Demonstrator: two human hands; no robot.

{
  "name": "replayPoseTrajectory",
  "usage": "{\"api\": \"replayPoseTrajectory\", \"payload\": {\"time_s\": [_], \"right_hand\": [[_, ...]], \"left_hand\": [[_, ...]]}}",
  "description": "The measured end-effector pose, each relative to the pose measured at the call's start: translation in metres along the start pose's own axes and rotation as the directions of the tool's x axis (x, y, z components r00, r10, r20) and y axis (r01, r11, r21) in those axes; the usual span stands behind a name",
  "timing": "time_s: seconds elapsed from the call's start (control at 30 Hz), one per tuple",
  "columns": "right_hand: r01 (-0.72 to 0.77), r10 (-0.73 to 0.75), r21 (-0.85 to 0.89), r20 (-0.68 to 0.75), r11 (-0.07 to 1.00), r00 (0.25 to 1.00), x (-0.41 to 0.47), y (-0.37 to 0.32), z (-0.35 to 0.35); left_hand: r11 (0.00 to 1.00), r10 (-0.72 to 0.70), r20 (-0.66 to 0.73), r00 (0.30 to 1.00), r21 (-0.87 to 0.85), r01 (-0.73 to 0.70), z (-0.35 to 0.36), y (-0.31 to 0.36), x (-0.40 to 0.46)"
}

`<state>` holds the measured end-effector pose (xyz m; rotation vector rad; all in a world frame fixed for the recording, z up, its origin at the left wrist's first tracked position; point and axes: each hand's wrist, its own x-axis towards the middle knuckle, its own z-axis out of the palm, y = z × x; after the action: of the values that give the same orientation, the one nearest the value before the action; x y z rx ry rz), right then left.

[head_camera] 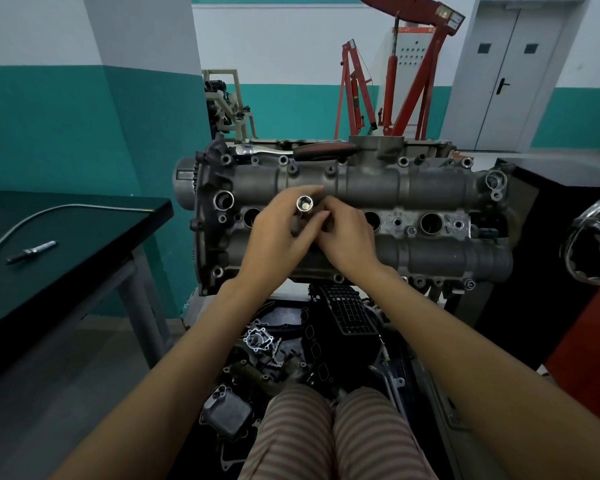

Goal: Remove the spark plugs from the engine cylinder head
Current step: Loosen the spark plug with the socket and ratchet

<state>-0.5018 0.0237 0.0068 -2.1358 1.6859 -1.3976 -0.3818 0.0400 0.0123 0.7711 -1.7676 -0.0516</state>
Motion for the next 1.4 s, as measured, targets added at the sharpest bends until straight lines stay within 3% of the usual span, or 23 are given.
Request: {"api": "replayPoseTrajectory", "payload": {"time_s": [0.13, 0.23, 0.3, 0.4, 0.5, 0.57, 0.8, 0.93, 1.03, 1.17, 1.3, 1.4], "right_hand": [[0.015, -0.014, -0.027, 0.015, 1.000, 1.000, 0.000, -0.001, 0.001], [0.043, -0.041, -0.069, 0.031, 0.997, 0.999, 0.000, -0.001, 0.002], [0.004, -0.003, -0.036, 0.004, 0.999, 1.000, 0.000, -0.002, 0.002], [-0.019, 0.018, -0.027, -0.041, 0.999, 0.999, -0.001, -0.003, 0.006], [0.013, -0.014, -0.023, -0.059, 1.000, 0.998, -0.002, 0.000, 0.008], [0.035, -0.035, -0.007, -0.062, 0.999, 0.997, -0.001, 0.001, 0.007], [0.057, -0.058, -0.076, -0.009, 0.996, 0.998, -0.001, 0.002, 0.007], [-0.026, 0.025, -0.019, -0.059, 0.999, 0.998, 0.000, 0.000, 0.006], [0.027, -0.027, -0.004, -0.079, 1.000, 0.996, -0.003, 0.002, 0.008], [0.119, -0.123, -0.057, -0.070, 0.991, 0.990, -0.005, 0.003, 0.007], [0.053, -0.056, -0.053, -0.047, 0.997, 0.997, -0.002, 0.003, 0.008], [0.019, -0.023, -0.051, -0.074, 0.999, 0.997, -0.001, 0.002, 0.008]], "left_hand": [[0.991, -0.083, 0.015, 0.996, -0.108, 0.084, 0.005, -0.001, -0.010], [0.995, -0.095, -0.139, 0.986, -0.030, 0.092, 0.005, 0.003, -0.007], [0.990, -0.106, -0.158, 0.982, 0.076, 0.119, 0.003, 0.005, 0.003], [0.980, -0.067, -0.050, 0.997, 0.185, 0.075, -0.002, 0.004, 0.015], [0.995, 0.006, 0.082, 0.997, 0.095, -0.013, -0.002, 0.002, 0.008], [1.000, -0.016, 0.114, 0.993, -0.004, 0.017, 0.000, -0.002, -0.002], [0.991, -0.095, -0.097, 0.991, 0.089, 0.104, -0.001, 0.002, 0.002], [0.981, -0.096, -0.051, 0.994, 0.164, 0.103, 0.001, 0.001, 0.009], [0.997, -0.037, 0.000, 0.999, 0.065, 0.037, 0.006, 0.000, -0.002], [0.996, -0.082, -0.050, 0.995, -0.044, 0.080, 0.010, 0.000, -0.013], [0.982, -0.168, -0.161, 0.973, 0.059, 0.179, 0.007, 0.002, -0.003], [0.972, -0.151, -0.129, 0.980, 0.159, 0.171, 0.005, 0.001, 0.005]]}}
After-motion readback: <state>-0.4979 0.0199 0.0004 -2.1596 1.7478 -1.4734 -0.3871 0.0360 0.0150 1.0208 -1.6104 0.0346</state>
